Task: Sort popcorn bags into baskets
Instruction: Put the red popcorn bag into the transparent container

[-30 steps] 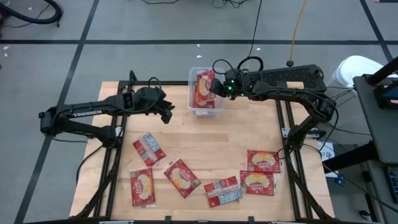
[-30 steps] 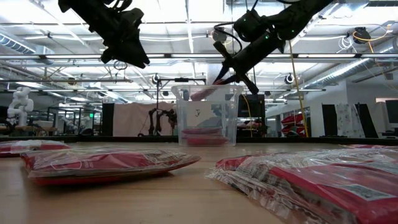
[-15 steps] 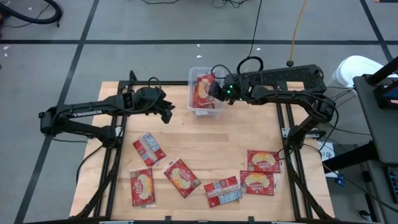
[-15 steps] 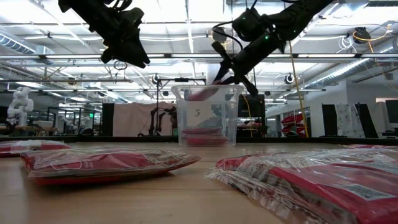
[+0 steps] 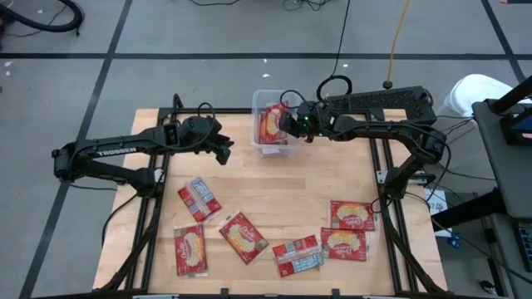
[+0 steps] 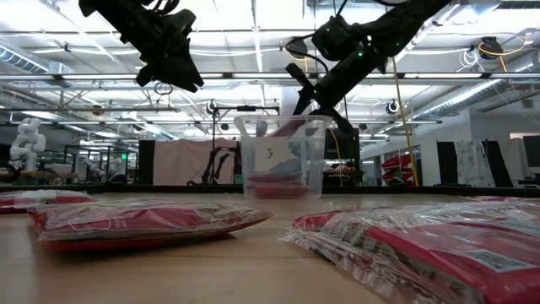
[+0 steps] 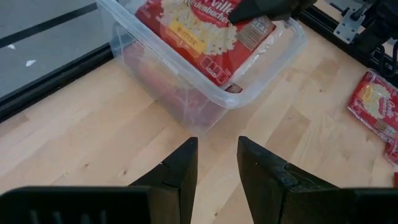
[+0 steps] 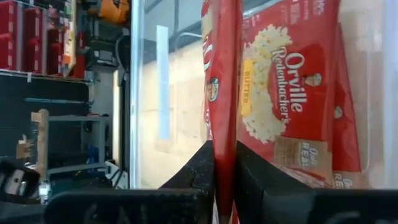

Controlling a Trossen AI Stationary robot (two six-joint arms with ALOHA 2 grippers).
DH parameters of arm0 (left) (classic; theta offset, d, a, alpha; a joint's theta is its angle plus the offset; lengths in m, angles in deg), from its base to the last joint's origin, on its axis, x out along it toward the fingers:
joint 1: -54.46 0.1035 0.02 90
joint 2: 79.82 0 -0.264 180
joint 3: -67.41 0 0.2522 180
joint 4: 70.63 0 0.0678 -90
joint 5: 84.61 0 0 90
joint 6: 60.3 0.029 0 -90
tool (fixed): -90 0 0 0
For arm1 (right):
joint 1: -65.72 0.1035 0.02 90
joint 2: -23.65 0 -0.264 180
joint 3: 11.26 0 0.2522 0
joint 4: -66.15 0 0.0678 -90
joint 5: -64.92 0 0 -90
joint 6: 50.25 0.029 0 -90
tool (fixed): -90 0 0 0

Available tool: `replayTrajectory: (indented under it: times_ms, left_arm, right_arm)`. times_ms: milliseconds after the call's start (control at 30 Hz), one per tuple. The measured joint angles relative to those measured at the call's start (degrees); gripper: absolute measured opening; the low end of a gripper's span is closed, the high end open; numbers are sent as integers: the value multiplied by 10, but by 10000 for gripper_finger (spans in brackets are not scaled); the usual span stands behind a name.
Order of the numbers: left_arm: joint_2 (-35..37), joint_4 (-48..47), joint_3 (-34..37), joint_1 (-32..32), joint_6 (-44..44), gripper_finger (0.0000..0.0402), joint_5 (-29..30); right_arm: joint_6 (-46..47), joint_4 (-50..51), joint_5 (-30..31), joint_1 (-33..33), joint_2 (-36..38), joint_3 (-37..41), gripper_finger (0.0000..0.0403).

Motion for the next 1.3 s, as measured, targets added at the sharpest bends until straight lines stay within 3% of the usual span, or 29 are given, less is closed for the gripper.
replayTrajectory:
  times_ms: [933, 1300]
  left_arm:
    - [0, 0, 0, -9, -10, 118, 0]
    - [0, -20, 0, -8, -24, 118, 0]
  right_arm:
    - [-8, -33, 0, -2, -15, 0, 129]
    - [-110, -67, 17, -24, 46, 1, 133]
